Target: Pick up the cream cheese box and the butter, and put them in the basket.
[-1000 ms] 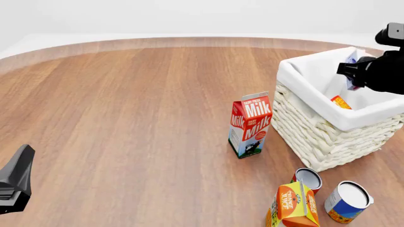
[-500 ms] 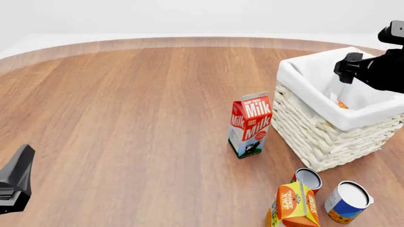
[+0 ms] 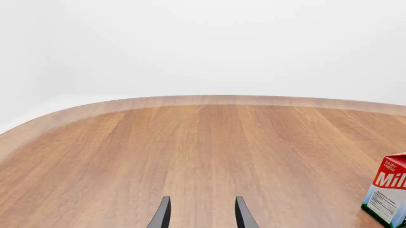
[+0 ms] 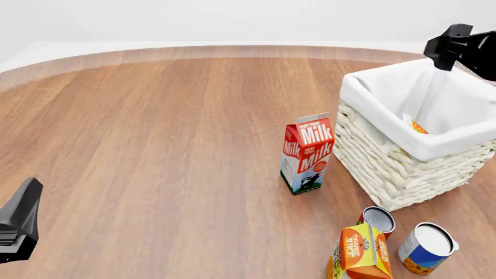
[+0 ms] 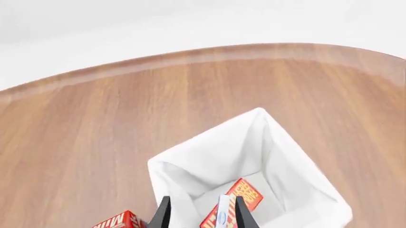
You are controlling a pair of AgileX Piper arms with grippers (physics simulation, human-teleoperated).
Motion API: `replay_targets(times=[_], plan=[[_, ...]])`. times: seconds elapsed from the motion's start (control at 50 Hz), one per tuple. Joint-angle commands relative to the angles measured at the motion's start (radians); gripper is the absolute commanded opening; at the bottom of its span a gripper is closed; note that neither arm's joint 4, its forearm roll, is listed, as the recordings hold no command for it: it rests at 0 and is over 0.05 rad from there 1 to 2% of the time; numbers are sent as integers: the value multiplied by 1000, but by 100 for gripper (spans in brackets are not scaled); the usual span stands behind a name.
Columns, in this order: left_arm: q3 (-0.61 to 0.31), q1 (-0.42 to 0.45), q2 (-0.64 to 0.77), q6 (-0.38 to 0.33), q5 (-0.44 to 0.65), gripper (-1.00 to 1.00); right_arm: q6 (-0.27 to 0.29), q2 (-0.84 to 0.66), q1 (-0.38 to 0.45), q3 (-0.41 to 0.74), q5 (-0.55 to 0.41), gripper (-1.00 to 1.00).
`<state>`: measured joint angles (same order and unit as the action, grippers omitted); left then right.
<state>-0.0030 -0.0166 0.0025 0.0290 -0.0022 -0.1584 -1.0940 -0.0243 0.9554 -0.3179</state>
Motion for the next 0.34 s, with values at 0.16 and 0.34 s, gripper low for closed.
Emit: replay_targets(times=[0.16,0.34], plan=[[0,0,0,0,0,100,35,199,32,-18,-4,100],[0,0,0,0,0,100,59,348,22,-76,14,100]])
